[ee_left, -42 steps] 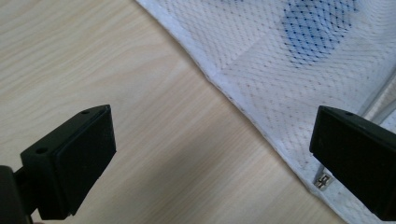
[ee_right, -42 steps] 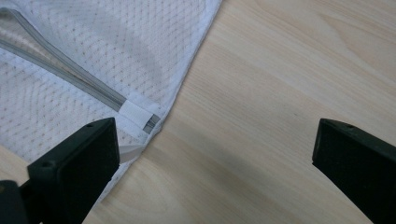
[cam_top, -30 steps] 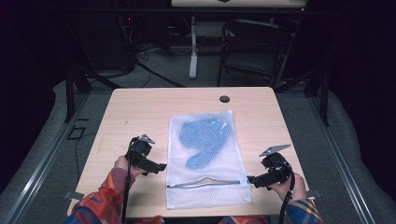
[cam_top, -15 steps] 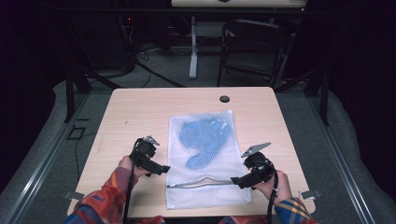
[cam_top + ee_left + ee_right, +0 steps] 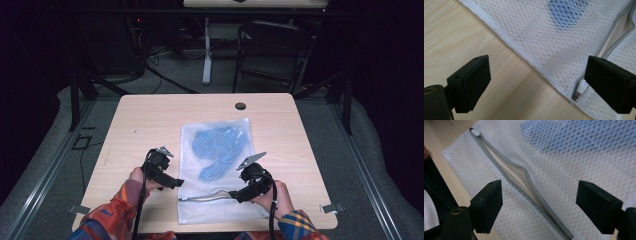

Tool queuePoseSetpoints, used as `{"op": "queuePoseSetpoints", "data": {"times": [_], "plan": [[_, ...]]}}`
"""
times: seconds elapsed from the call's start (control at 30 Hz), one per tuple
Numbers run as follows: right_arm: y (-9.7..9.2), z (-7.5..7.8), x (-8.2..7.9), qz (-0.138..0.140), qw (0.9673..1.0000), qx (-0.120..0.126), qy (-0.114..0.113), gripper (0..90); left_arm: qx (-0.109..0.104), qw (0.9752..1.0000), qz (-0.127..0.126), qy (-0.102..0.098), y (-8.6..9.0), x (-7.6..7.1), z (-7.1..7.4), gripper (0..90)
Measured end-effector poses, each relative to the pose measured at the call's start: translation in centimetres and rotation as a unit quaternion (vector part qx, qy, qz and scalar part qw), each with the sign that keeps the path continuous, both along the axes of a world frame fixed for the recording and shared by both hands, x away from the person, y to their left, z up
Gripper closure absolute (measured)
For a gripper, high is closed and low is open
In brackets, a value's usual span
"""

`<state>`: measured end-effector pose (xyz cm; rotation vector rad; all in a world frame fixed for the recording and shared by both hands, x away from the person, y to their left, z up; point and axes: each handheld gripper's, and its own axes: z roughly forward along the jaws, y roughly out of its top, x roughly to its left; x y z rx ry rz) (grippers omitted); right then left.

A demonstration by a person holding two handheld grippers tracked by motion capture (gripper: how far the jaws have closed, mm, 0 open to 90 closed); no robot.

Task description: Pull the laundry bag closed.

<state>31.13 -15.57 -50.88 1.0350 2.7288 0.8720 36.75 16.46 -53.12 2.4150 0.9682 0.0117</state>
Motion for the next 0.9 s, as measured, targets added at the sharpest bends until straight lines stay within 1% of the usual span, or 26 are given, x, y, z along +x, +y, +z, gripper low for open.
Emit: {"op": "queuePoseSetpoints", "data": {"times": [0.1,0.13,0.17,0.2,0.23,0.27,0.3,0.33,0.37,0.43,0.47,0.5,0.57,0.6,0.63,0.7,0.73,0.77,0.8,0.83,0.87,0.9], "plan": [[0.9,-0.2,0.1,0.005,1.0000,0.001,0.004,25.4,0.002,1.0000,0.000,-0.001,0.1,0.1,-0.1,7.4],[1.1,-0.3,0.2,0.011,0.9999,-0.001,0.006,26.0,0.003,1.0000,0.001,0.001,0.1,0.1,-0.1,7.7],[1.6,-0.5,0.2,0.019,0.9998,0.002,0.006,29.1,0.003,1.0000,0.000,0.002,0.0,0.0,-0.1,9.9],[1.6,-0.5,0.2,0.019,0.9998,0.002,0.006,29.1,0.002,1.0000,-0.002,0.003,0.0,0.0,-0.1,9.9],[1.9,-0.5,0.2,0.022,0.9997,0.003,0.009,30.0,0.005,1.0000,-0.007,0.003,0.0,0.1,-0.1,11.8],[2.5,-0.7,0.2,0.033,0.9994,0.004,0.010,33.7,0.002,1.0000,-0.008,0.005,-0.2,0.0,-0.2,14.3],[2.8,-0.7,0.1,0.039,0.9992,0.002,0.012,34.8,0.003,0.9999,-0.014,0.004,-0.4,0.0,-0.2,14.7],[3.2,-0.9,0.0,0.041,0.9991,0.005,0.009,37.1,0.006,0.9998,-0.020,0.007,-0.5,0.0,-0.2,15.3],[3.2,-0.9,0.0,0.041,0.9991,0.005,0.009,37.1,0.006,0.9998,-0.020,0.007,-0.5,0.0,-0.2,15.7],[3.8,-1.0,-0.1,0.053,0.9986,0.002,0.009,40.0,0.008,0.9996,-0.024,0.009,-0.7,-0.1,-0.2,16.4],[4.4,-1.1,-0.1,0.061,0.9981,0.003,0.011,42.3,0.009,0.9996,-0.024,0.009,-0.7,-0.1,-0.2,18.7],[4.7,-1.2,-0.1,0.063,0.9979,0.003,0.011,44.0,0.009,0.9996,-0.025,0.009,-0.7,-0.1,-0.3,19.8],[4.9,-1.3,-0.1,0.069,0.9976,0.001,0.012,45.1,0.009,0.9996,-0.026,0.010,-0.7,-0.1,-0.3,20.5],[5.2,-1.4,-0.1,0.070,0.9974,0.006,0.014,45.6,0.007,0.9996,-0.025,0.012,-0.7,-0.1,-0.3,22.0],[5.9,-1.5,0.0,0.077,0.9968,0.007,0.017,47.7,0.009,0.9996,-0.025,0.012,-0.7,-0.1,-0.3,24.2],[6.2,-1.6,0.0,0.082,0.9965,0.004,0.016,48.3,0.013,0.9995,-0.025,0.013,-0.7,-0.1,-0.4,24.7],[6.5,-1.7,0.0,0.086,0.9961,0.006,0.018,49.9,0.009,0.9995,-0.024,0.015,-0.7,-0.1,-0.4,26.6],[7.0,-1.8,0.0,0.090,0.9958,0.003,0.021,50.7,0.010,0.9995,-0.024,0.016,-0.6,-0.1,-0.4,27.7],[7.7,-2.1,0.0,0.093,0.9955,0.003,0.021,53.7,0.013,0.9995,-0.025,0.016,-0.6,0.0,-0.4,30.7],[8.0,-2.2,0.0,0.096,0.9952,0.001,0.021,55.2,0.013,0.9994,-0.027,0.018,-0.6,0.0,-0.5,33.7],[8.0,-2.2,0.0,0.096,0.9952,0.001,0.021,55.2,0.011,0.9992,-0.030,0.022,-0.6,0.0,-0.5,33.7],[8.3,-2.4,0.0,0.099,0.9948,0.001,0.020,57.1,0.013,0.9989,-0.037,0.024,-0.7,0.0,-0.6,36.1]]}}
